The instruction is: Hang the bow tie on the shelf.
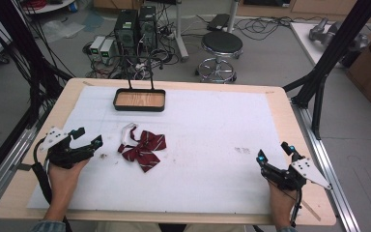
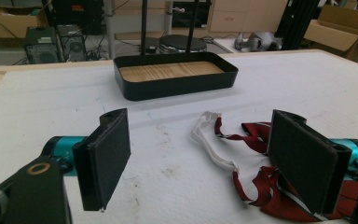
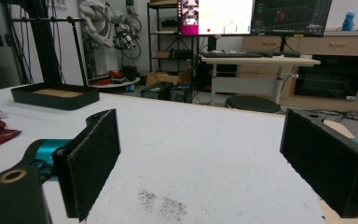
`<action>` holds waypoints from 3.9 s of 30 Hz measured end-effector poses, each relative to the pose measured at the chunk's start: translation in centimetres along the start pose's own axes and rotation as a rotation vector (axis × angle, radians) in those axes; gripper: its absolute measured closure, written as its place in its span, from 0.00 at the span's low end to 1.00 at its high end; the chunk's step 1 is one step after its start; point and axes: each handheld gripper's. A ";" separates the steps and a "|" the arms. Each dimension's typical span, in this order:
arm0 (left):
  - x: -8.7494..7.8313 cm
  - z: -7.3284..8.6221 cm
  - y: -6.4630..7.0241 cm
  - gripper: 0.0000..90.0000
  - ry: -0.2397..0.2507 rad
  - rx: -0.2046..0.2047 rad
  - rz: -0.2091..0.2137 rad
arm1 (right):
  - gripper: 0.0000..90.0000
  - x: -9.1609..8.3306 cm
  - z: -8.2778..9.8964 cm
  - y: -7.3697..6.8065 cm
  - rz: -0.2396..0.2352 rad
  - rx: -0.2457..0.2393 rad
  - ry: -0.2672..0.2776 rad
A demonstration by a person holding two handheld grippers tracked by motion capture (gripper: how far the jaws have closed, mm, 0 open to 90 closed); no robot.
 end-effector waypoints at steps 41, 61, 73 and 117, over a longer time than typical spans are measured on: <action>1.2 0.5 2.1 0.22 -0.002 -0.006 0.064 | 0.12 0.1 0.0 -0.2 0.000 -0.011 -0.013; 6.1 2.4 6.5 0.39 -0.180 0.027 0.173 | 0.12 0.1 0.0 -0.2 -0.001 -0.013 -0.014; 8.7 3.2 7.6 0.52 -0.305 0.016 0.147 | 0.12 0.1 0.0 -0.2 -0.003 -0.018 -0.013; 8.9 1.5 10.8 0.83 -0.230 0.190 0.122 | 0.12 0.1 0.0 -0.2 -0.007 -0.016 -0.018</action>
Point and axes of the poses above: each handheld gripper's, and its own axes: x roughly forward along the jaws, z roughly out of its underside, y roughly to its right, and after that the axes turned 11 degrees about -x, right-handed
